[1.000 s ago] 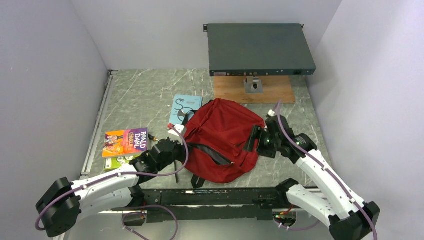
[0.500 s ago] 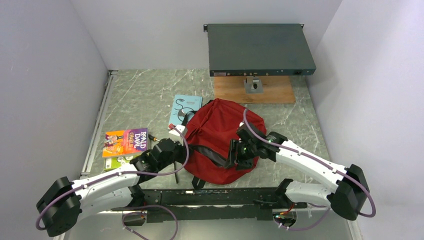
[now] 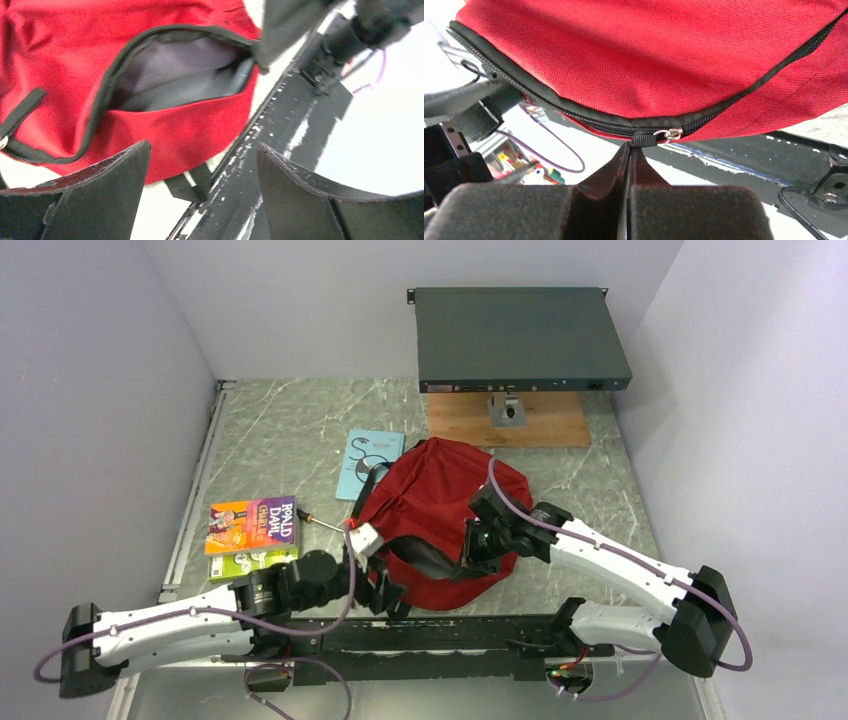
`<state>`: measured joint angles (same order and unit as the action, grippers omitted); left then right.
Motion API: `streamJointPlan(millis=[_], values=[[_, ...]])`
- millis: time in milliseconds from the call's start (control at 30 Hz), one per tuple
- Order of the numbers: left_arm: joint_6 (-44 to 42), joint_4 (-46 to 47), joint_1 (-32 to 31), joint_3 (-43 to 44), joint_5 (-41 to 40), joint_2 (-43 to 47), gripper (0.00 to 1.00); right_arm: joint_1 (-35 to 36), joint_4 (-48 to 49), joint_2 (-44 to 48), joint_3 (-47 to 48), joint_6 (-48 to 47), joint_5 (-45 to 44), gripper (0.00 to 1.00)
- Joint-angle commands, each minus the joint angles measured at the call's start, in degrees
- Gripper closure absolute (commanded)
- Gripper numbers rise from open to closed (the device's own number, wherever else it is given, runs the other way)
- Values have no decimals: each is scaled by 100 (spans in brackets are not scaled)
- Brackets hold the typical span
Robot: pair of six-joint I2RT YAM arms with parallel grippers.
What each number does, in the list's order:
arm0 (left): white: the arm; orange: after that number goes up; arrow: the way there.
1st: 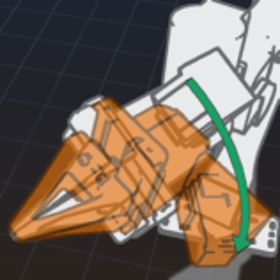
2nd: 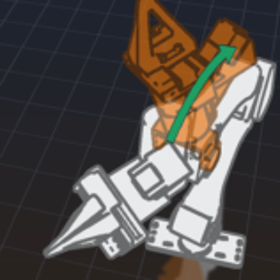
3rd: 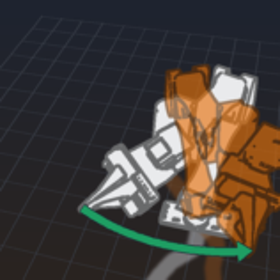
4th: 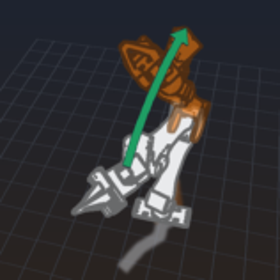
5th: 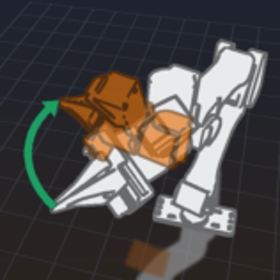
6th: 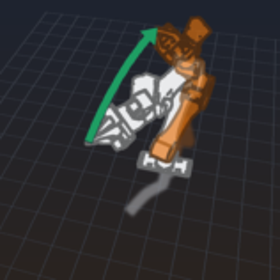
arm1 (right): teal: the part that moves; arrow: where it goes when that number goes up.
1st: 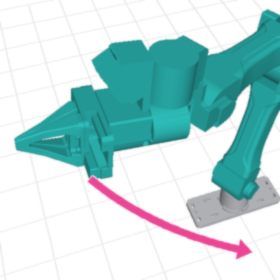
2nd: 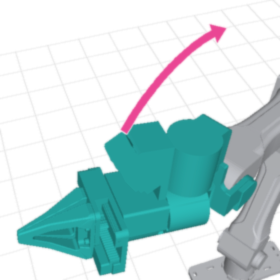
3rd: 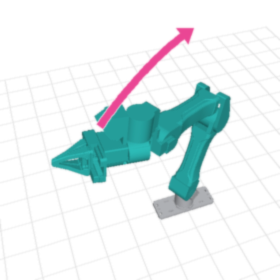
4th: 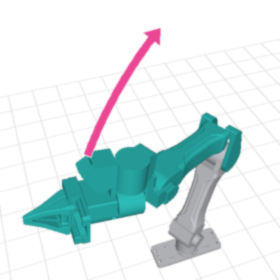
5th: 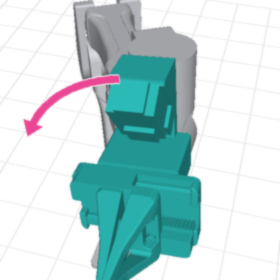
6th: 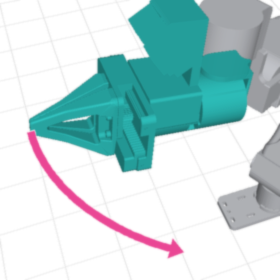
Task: Pack the student bag
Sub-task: Unzip the student bag at the center of the board.
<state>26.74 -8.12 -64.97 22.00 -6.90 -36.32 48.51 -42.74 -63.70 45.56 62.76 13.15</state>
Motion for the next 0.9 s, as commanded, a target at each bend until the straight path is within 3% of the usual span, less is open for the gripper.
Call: streamJointPlan(millis=[0, 167, 333, 500, 667, 867], values=[[-929, 468, -1191, -40, -1171, 368, 18, 9, -521, -233, 676, -826, 803, 100], [-2250, 1462, -2119, -22, -1759, -301, 19, 0, -1363, -382, 1041, -1850, 891, 100], [-2871, 2520, -2243, 82, -1922, -1612, 18, 1, -1481, -353, 1140, -2232, 1210, 100], [-2995, 3013, -2276, 290, -2487, -2472, 19, 0, -1589, -370, 966, -2440, 1257, 100], [-2770, 3208, -2283, 296, -2654, -2694, 23, 5, -1851, -474, 960, -2729, 965, 100], [-2840, 3713, -2542, 76, -1815, -2287, 18, 0, -1590, -460, 973, -2769, 1233, 100]])
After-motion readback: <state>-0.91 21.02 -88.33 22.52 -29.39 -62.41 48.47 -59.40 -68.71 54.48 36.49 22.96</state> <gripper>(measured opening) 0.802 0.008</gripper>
